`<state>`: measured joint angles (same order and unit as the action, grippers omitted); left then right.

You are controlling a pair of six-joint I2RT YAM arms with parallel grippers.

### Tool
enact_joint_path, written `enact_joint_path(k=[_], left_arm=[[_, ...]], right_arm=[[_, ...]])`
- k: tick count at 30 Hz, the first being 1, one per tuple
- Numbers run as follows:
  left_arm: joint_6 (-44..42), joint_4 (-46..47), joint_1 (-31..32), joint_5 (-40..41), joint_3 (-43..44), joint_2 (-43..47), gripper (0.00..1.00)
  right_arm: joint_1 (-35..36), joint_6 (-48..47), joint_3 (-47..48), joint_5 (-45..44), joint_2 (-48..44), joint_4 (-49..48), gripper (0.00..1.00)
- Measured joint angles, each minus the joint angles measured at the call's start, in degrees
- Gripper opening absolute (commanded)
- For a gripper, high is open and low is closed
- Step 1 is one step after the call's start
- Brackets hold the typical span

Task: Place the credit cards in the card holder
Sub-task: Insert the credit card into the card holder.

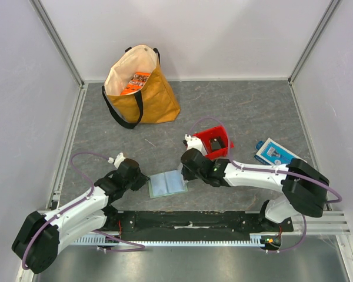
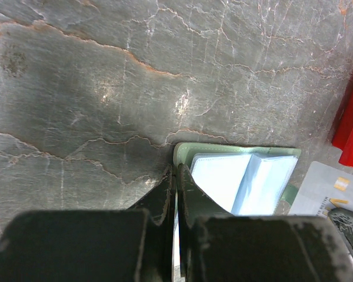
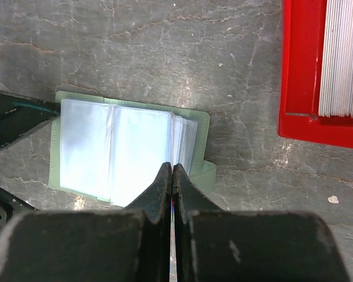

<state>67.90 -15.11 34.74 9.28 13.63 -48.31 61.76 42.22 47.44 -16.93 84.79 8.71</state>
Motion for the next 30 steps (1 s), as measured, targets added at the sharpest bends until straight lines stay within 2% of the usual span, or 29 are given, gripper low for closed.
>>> enact_joint_path(k=[17, 30], left_arm=[[0.0, 0.0, 0.0, 0.0, 0.0, 0.0, 0.02], [0.0, 0.3, 0.0, -0.4, -0.2, 0.0, 0.02]], right_arm=[[0.2, 2.2, -2.4, 1.6, 2.9, -5.3, 0.00], [3.1, 2.8, -0.7, 3.5, 4.6, -6.9, 0.00]])
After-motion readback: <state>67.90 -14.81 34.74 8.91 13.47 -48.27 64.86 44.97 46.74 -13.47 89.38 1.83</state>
